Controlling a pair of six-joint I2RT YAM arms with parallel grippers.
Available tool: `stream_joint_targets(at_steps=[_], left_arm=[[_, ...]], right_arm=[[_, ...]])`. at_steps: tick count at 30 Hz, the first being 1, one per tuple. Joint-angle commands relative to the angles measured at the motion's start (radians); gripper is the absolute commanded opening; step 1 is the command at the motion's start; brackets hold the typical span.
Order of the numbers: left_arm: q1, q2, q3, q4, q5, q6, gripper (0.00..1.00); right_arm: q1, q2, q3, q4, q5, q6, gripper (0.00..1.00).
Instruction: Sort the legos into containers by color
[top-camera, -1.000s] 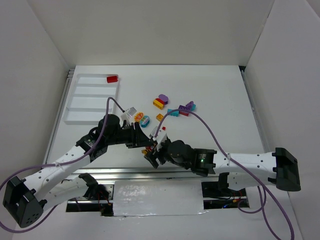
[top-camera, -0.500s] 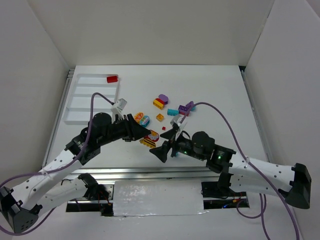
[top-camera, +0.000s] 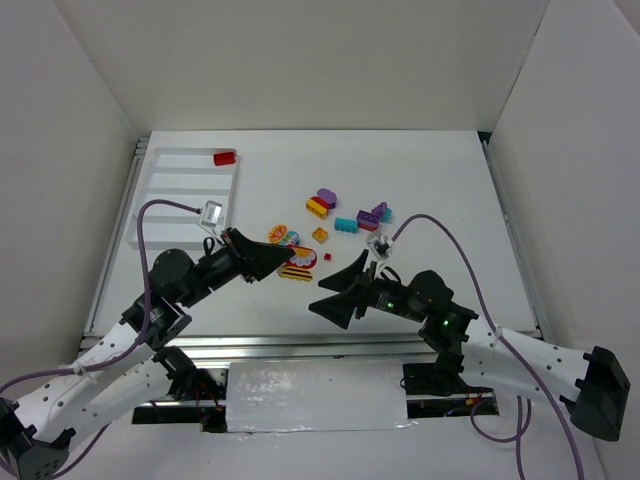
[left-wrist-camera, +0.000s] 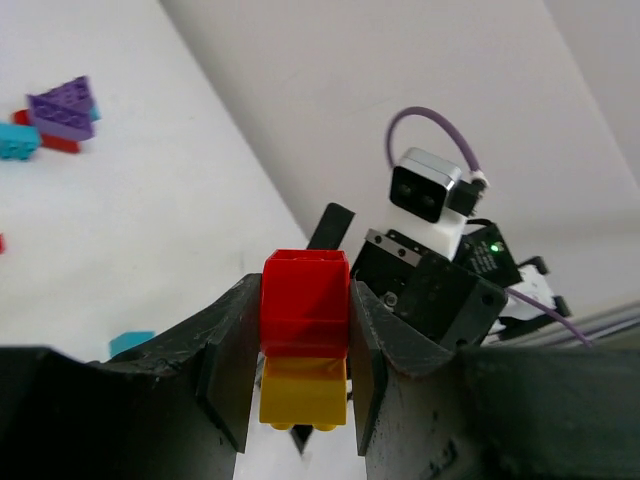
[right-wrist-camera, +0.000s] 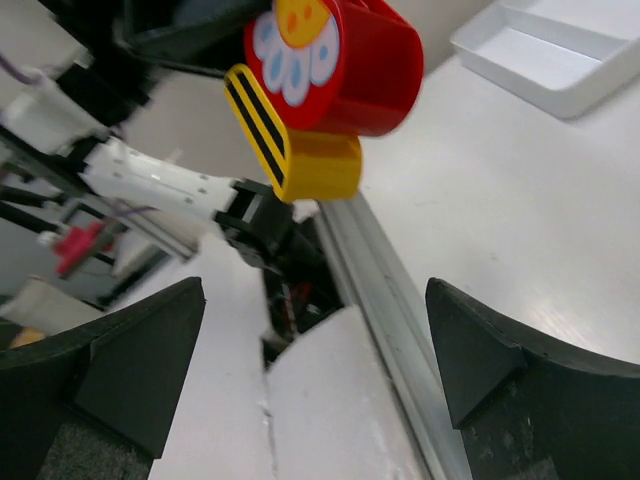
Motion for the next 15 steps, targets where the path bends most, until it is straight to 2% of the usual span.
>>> stream_joint_targets(at_steps=[1, 5, 8, 9, 11, 12, 15], left_arm=[[-0.002, -0.014, -0.041, 0.289, 0.081, -0.056, 0.00], [-0.001, -0.009, -0.093, 0.411, 0.128, -0.109, 0.00], [-0.001, -0.013, -0.121, 0.465, 0.148, -0.126, 0.00], [-0.002, -0.015, -0.127, 0.472, 0.153, -0.130, 0.00], [-0.002, -0.021, -0.124, 0.461, 0.151, -0.125, 0.00], [-0.002, -0.024, -0.121, 0.456, 0.151, -0.123, 0.00], [-0.001, -0.026, -0.121, 0.453, 0.154, -0.117, 0.00]], right_arm=[[-0.004, 0.023, 0.002, 0.322, -0.078, 0.144, 0.98], [-0.007, 0.081, 0.045, 0.393, -0.126, 0.150, 0.95], [-0.005, 0.112, 0.057, 0.425, -0.094, 0.165, 0.90], [-0.005, 0.119, 0.062, 0.417, -0.074, 0.168, 0.84], [-0.005, 0.127, 0.059, 0.420, -0.037, 0.168, 0.76], [-0.005, 0.126, 0.056, 0.424, -0.019, 0.171, 0.68], [-0.004, 0.133, 0.052, 0.448, 0.000, 0.177, 0.61]])
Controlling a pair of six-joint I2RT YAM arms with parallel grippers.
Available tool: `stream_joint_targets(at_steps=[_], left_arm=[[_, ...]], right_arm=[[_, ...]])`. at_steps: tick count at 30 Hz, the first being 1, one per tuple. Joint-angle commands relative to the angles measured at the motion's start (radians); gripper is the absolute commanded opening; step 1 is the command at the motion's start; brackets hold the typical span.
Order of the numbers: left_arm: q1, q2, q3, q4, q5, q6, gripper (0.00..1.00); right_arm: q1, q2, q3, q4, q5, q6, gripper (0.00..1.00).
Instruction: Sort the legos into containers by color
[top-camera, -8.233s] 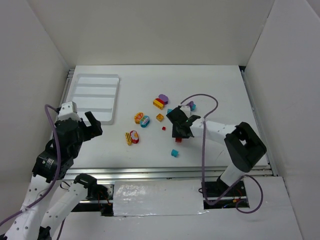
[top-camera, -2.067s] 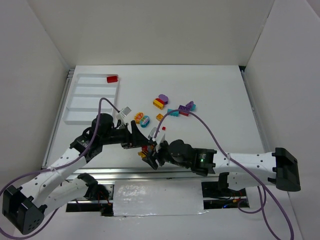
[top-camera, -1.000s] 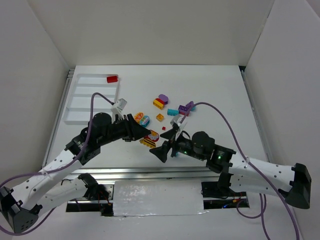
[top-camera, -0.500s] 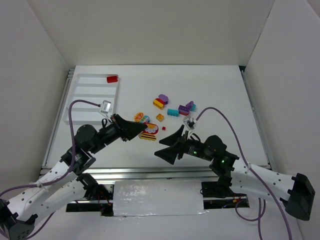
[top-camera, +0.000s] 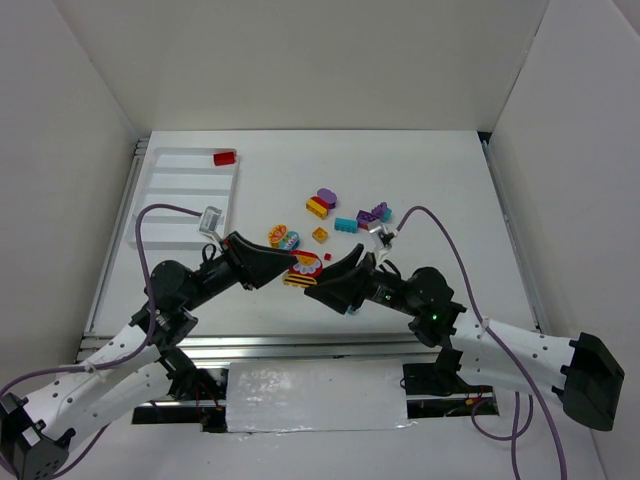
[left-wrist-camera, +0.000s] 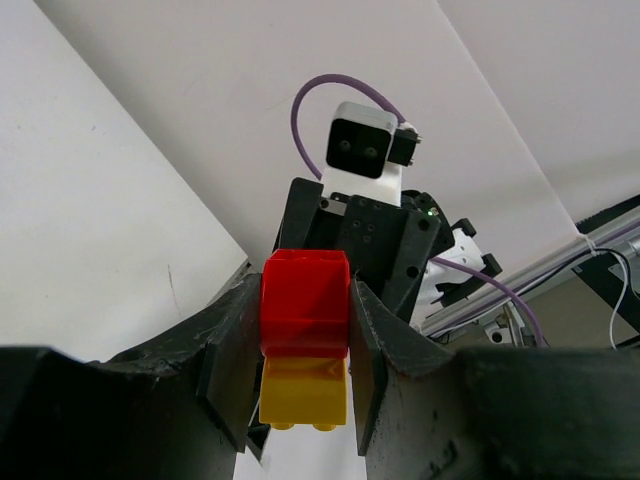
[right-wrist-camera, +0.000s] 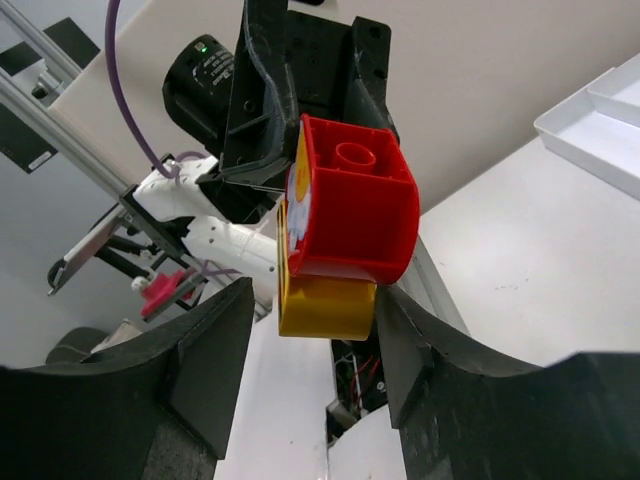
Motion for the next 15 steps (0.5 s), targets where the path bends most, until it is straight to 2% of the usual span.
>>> stream_joint_targets(at_steps=[1, 5, 6, 8, 10, 12, 15], left_arm=[[-0.002, -0.017, 0.013, 0.109, 0.023, -0.013, 0.00], [-0.001, -0.005, 0.011, 0.115, 0.032, -0.016, 0.00], [-0.001, -0.002, 0.011, 0.120, 0.035, -0.016, 0.00], [-0.001, 0.003, 0.013, 0.118, 0.039, -0.012, 0.00], [-0.002, 0.003, 0.017, 0.091, 0.031, -0.003, 0.00], [-0.001, -0.010, 0.045, 0.043, 0.005, 0.023, 0.00], [-0.002, -0.034, 0.128, -0.145, -0.067, 0.112, 0.00]], right_arm=[[-0.002, 0.006, 0.042, 0.095, 0.039, 0.010, 0.59], [-0.002, 0.046, 0.063, 0.135, -0.010, 0.016, 0.40], [-0.002, 0.052, 0.068, 0.152, -0.033, 0.014, 0.30], [-0.004, 0.069, 0.080, 0.152, -0.056, -0.001, 0.00], [-0.002, 0.080, 0.085, 0.150, -0.090, -0.033, 0.00], [-0.004, 0.091, 0.108, 0.062, -0.127, -0.091, 0.00], [-0.005, 0.118, 0.189, -0.220, -0.208, -0.268, 0.00]])
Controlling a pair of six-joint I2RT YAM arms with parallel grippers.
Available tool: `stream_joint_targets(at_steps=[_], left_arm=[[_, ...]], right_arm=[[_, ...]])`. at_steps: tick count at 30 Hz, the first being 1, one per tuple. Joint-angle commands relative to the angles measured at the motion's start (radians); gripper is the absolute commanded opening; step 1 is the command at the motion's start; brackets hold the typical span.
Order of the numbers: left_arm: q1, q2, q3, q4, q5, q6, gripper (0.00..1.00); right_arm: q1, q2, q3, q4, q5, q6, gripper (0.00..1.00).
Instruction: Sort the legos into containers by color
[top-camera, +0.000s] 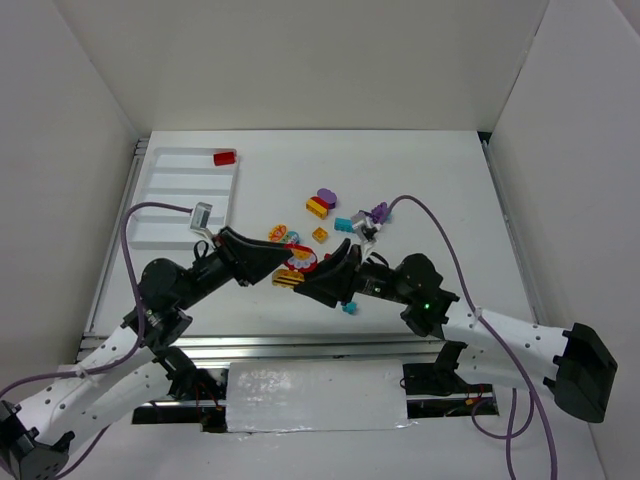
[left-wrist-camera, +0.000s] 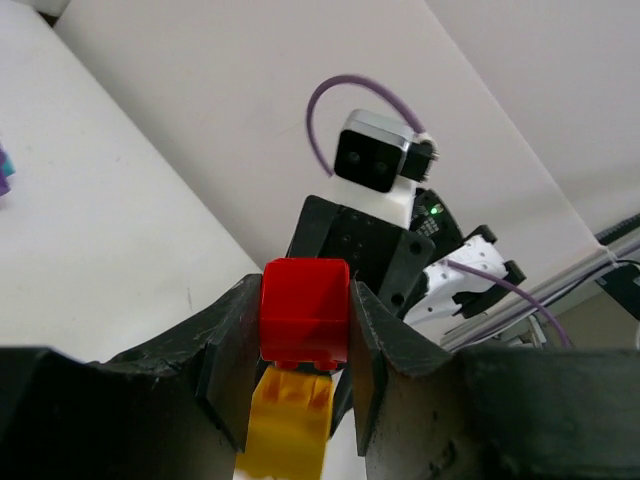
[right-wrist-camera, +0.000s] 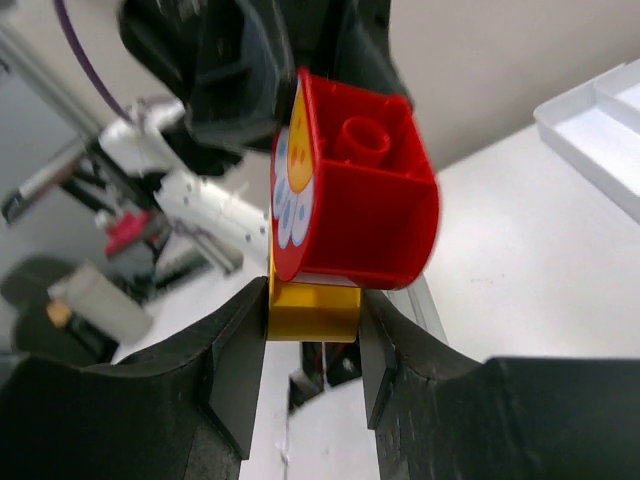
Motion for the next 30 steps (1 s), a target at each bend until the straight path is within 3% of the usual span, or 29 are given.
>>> stream_joint_targets(at_steps=[1, 5, 7, 8, 9, 10, 12, 14, 15, 18, 19, 22, 30], left_arm=[[-0.008, -0.024, 0.111, -0.183, -0.056, 0.112, 0.00], [-0.008, -0.032, 0.185, -0.304, -0.117, 0.167, 0.00], [-0.008, -0.027, 0.207, -0.353, -0.201, 0.184, 0.00], [-0.008, -0.018, 0.245, -0.456, -0.252, 0.186, 0.00], [-0.010, -0.008, 0.274, -0.530, -0.330, 0.186, 0.00], [-0.008, 0.009, 0.308, -0.605, -0.507, 0.190, 0.00], [-0.004, 0.107, 0.432, -0.819, -0.714, 0.192, 0.00], [0.051, 0.246, 0.546, -0.925, -0.937, 0.172, 0.00], [0.094, 0.290, 0.578, -0.974, -0.961, 0.169, 0.00], [0.330, 0.443, 0.648, -0.931, -0.859, 0.190, 0.00], [0.455, 0.483, 0.664, -0.901, -0.820, 0.174, 0.00], [0.635, 0.706, 0.749, -0.815, -0.687, 0.172, 0.00], [0.794, 1.213, 1.114, -0.493, -0.443, 0.314, 0.00]], right_arm=[[0.008, 0.037, 0.126, -0.259, -0.151, -0.252, 0.00], [0.005, 0.015, 0.140, -0.453, -0.145, -0.334, 0.00], [0.006, 0.006, 0.151, -0.507, -0.096, -0.365, 0.00], [0.005, 0.001, 0.152, -0.554, -0.013, -0.366, 0.00], [0.005, 0.001, 0.151, -0.571, 0.043, -0.363, 0.00], [0.002, 0.001, 0.148, -0.588, 0.098, -0.350, 0.00], [0.002, 0.003, 0.142, -0.631, 0.259, -0.317, 0.00], [0.002, 0.004, 0.134, -0.654, 0.332, -0.256, 0.00], [0.002, 0.003, 0.129, -0.657, 0.368, -0.241, 0.00], [0.002, -0.017, 0.119, -0.677, 0.413, -0.184, 0.00], [0.000, -0.037, 0.113, -0.683, 0.434, -0.158, 0.00], [0.000, -0.092, 0.100, -0.711, 0.445, -0.124, 0.00], [0.003, -0.178, 0.094, -0.800, 0.387, -0.092, 0.00]])
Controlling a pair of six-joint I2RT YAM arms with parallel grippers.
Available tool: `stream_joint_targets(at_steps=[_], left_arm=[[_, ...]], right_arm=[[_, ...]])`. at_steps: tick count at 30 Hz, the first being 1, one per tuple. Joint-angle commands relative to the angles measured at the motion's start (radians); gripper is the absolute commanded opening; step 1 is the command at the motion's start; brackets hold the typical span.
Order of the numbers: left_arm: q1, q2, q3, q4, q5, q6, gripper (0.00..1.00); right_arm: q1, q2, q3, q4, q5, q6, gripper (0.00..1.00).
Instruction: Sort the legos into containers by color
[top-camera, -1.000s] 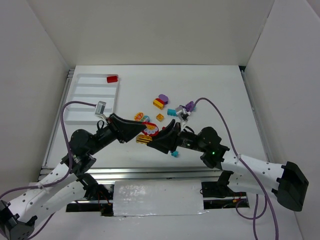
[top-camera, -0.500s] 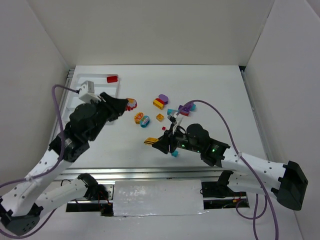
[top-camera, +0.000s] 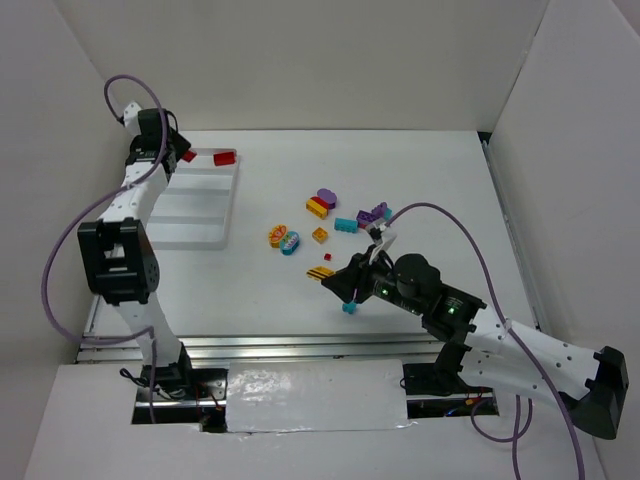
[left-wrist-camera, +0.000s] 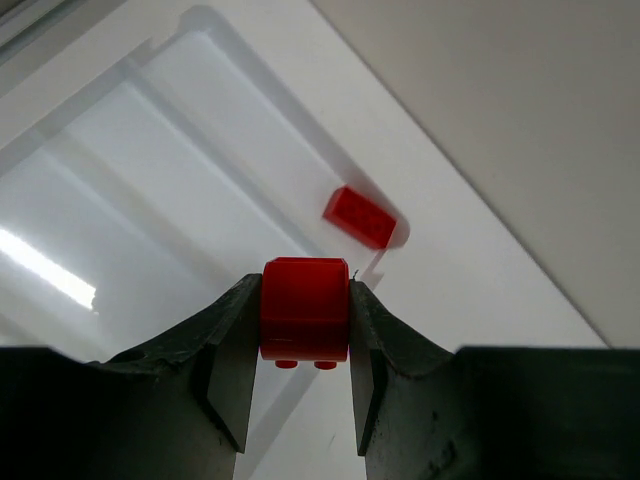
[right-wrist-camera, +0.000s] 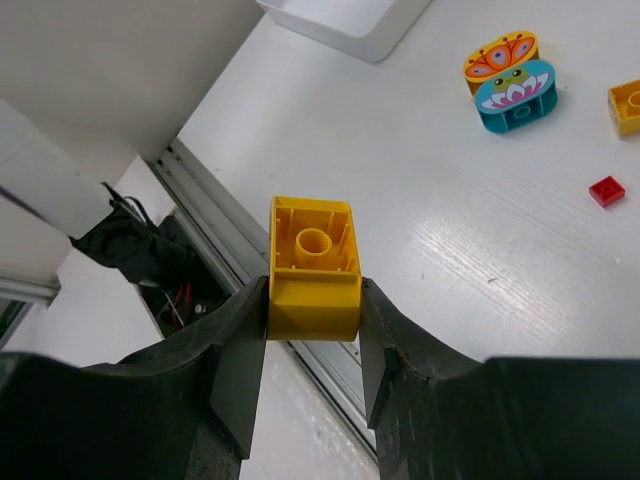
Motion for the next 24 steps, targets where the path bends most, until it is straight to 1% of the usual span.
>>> stream_joint_targets(at_steps=[1, 2, 3, 4, 5, 7, 11, 12, 14, 18, 19, 22, 24], left_arm=[[0.043, 0.188, 0.177, 0.186, 0.157, 0.084, 0.00], [0.048, 0.233, 0.259, 0.194, 0.172, 0.090, 0.00], [0.053, 0.273, 0.301, 0.195, 0.212, 0.110, 0.00], [0.060, 0.354, 0.390, 0.179, 0.211, 0.111, 0.00], [0.062, 0.388, 0.424, 0.148, 0.214, 0.116, 0.00], [0.064, 0.454, 0.476, 0.154, 0.226, 0.124, 0.00], [0.064, 0.505, 0.492, 0.188, 0.203, 0.139, 0.00], [0.064, 0.532, 0.510, 0.194, 0.211, 0.145, 0.03], [0.062, 0.565, 0.539, 0.185, 0.229, 0.160, 0.11], [0.065, 0.611, 0.568, 0.177, 0.243, 0.174, 0.51], [0.065, 0.614, 0.575, 0.168, 0.242, 0.174, 0.63], [0.068, 0.615, 0.584, 0.153, 0.220, 0.165, 0.75], [0.076, 0.609, 0.581, 0.151, 0.222, 0.159, 0.76]], right_arm=[[0.000, -0.043, -0.013, -0.039, -0.008, 0.034, 0.00], [0.001, -0.051, -0.018, -0.034, -0.008, 0.039, 0.00], [0.000, -0.063, -0.027, -0.030, -0.031, 0.045, 0.00], [-0.002, -0.068, -0.027, -0.030, -0.034, 0.045, 0.00], [-0.002, -0.071, -0.027, -0.031, -0.034, 0.043, 0.00], [-0.003, -0.071, -0.023, -0.030, -0.042, 0.040, 0.00], [-0.009, -0.037, 0.015, -0.060, -0.047, 0.004, 0.00], [-0.009, -0.025, 0.031, -0.067, -0.051, -0.001, 0.00], [-0.009, -0.022, 0.040, -0.077, -0.056, -0.010, 0.00], [-0.011, -0.040, 0.040, -0.076, -0.062, -0.013, 0.00], [-0.011, -0.042, 0.040, -0.083, -0.059, -0.015, 0.00], [-0.011, -0.048, 0.057, -0.116, -0.040, -0.020, 0.00], [-0.012, -0.055, 0.062, -0.126, -0.033, -0.023, 0.00]])
